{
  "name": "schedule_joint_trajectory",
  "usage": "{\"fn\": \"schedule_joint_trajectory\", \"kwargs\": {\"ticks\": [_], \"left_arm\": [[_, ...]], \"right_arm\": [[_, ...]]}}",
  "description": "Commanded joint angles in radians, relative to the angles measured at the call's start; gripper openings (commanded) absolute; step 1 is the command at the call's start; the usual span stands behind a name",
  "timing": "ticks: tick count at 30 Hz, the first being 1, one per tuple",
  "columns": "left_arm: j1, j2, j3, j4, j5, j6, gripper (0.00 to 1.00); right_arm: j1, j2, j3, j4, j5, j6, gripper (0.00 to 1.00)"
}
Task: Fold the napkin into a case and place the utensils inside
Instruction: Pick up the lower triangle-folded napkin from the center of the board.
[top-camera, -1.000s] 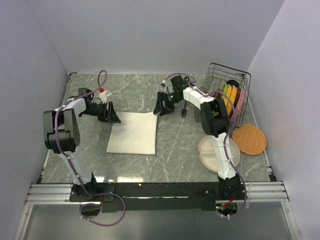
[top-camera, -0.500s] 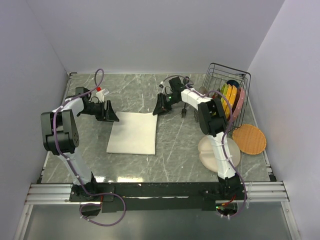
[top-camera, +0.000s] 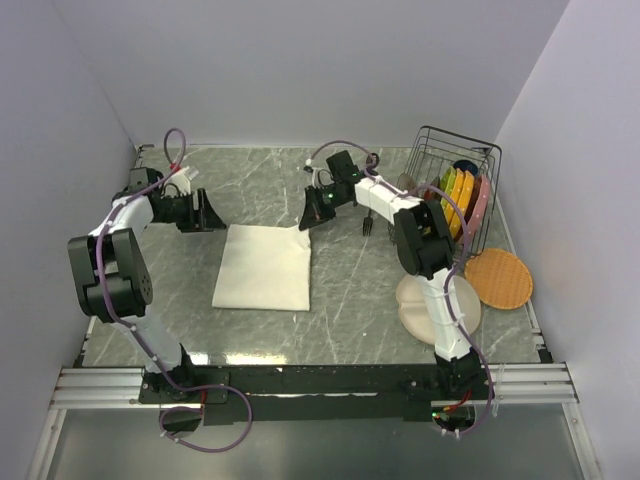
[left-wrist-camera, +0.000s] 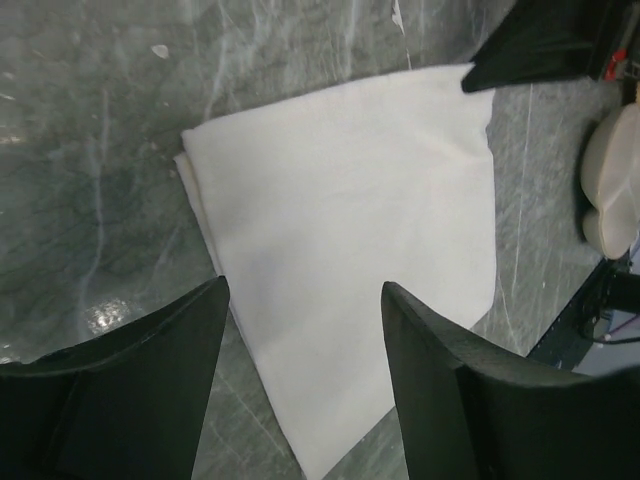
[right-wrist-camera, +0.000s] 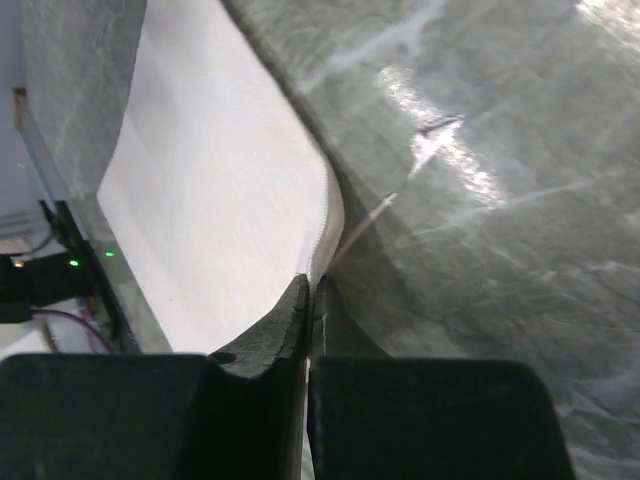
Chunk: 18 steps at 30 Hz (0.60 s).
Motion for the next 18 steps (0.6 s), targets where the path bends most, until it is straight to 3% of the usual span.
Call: {"fn": "schedule_joint_trajectory", "kwargs": {"ticks": [1, 4, 10, 18], "left_arm": [[0.021, -0.069, -0.012, 0.050, -0.014, -0.037, 0.69], [0.025, -0.086, -0.029, 0.041, 0.041, -0.003, 0.65], [0.026, -0.189, -0.129, 0.196, 0.071, -0.064, 0.56], [0.039, -0.179, -0.130, 0.234, 0.049, -0.174, 0.54]], "right_arm": [[0.046, -0.142, -0.040, 0.035, 0.078, -0.138, 0.00], [0.069, -0.156, -0.056, 0.031, 0.107, -0.202, 0.00], [0.090, -0.185, -0.072, 0.029, 0.136, -0.276, 0.00], [0.152, -0.259, -0.158, 0.035, 0.161, -0.426, 0.00]]}}
